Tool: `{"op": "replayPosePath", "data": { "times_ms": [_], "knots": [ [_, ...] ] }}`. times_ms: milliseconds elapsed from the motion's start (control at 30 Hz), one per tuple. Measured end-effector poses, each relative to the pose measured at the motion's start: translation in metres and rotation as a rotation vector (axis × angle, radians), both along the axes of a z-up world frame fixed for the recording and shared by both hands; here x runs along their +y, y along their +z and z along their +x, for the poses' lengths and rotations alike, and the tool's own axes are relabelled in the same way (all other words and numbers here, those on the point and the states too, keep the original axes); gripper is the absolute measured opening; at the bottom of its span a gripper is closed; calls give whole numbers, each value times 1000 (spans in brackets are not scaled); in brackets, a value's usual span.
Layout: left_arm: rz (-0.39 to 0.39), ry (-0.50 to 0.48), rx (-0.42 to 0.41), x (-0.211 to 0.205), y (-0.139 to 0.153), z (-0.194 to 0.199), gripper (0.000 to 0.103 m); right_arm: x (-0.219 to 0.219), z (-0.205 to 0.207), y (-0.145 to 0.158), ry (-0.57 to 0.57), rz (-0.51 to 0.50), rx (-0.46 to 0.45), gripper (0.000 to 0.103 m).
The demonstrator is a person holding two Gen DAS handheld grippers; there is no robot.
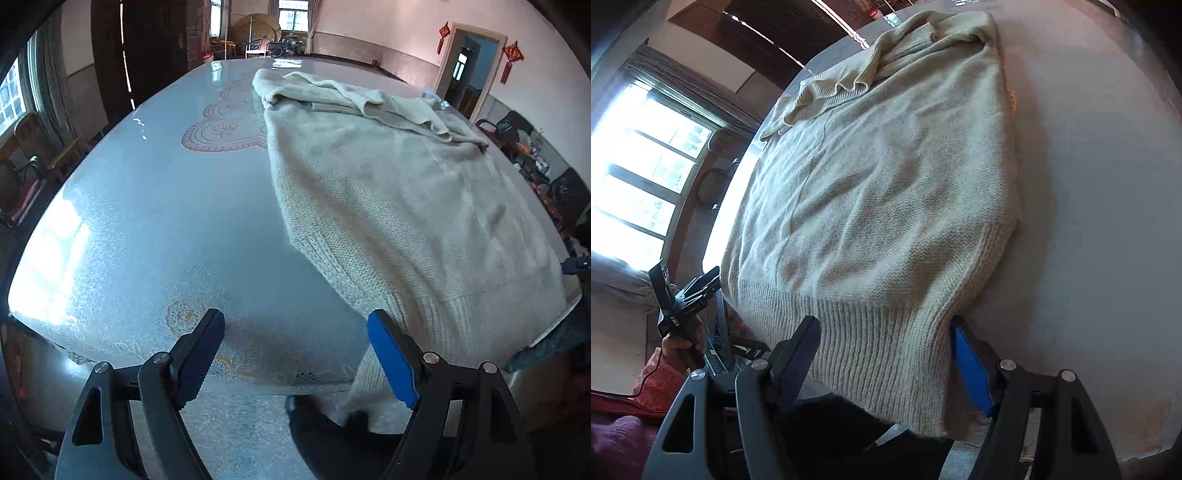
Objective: Fold clothes
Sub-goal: 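Grasp the ribbed hem of the cream sweater with both grippers, then lift the hem and fold it up toward the collar with both grippers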
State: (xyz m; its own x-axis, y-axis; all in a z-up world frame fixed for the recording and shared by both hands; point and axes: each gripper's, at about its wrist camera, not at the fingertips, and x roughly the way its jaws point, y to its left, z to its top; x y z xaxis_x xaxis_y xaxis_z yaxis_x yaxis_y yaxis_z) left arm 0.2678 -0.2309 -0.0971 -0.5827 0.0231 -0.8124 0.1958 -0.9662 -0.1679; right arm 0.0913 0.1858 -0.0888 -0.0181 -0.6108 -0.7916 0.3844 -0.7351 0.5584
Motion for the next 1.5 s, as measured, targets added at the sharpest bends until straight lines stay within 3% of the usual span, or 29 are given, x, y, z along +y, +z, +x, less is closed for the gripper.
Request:
{"op": "replayPosePath", "data": {
  "times_ms": [133,200,567,633,667,700,767,833,967,1067,1233,1500],
  "knots": [
    [179,4,58,-10,6,5,81,6,-5,-5,-33,-58,-61,73],
    [223,-11,36,-9,2,-2,81,10,-8,-8,-42,-91,-93,73],
    [268,-180,39,30,0,-34,81,-6,-7,-11,59,-154,-130,73],
    [265,-180,42,32,0,-34,76,-8,-7,-11,56,-154,-129,73],
    [259,-173,42,32,0,-33,61,-9,-7,-11,61,-151,-120,73],
    [272,-160,36,29,-2,-33,43,-10,-6,-10,69,-145,-108,70],
    [323,-112,27,17,-5,-33,30,-13,-6,-10,86,-94,-72,54],
    [374,-82,17,7,-9,-34,21,-12,-8,-12,89,-37,-55,9],
    [385,-79,0,5,-10,-34,14,0,-14,-20,57,-53,-115,7],
    [400,-69,-12,5,-10,-33,11,7,-13,-27,33,-107,-166,7],
    [485,-35,-21,1,-6,-26,10,26,-14,-33,-64,-326,-299,7],
    [646,24,53,-15,22,-37,10,36,-35,-23,-167,-554,-378,7]
  ]
}}
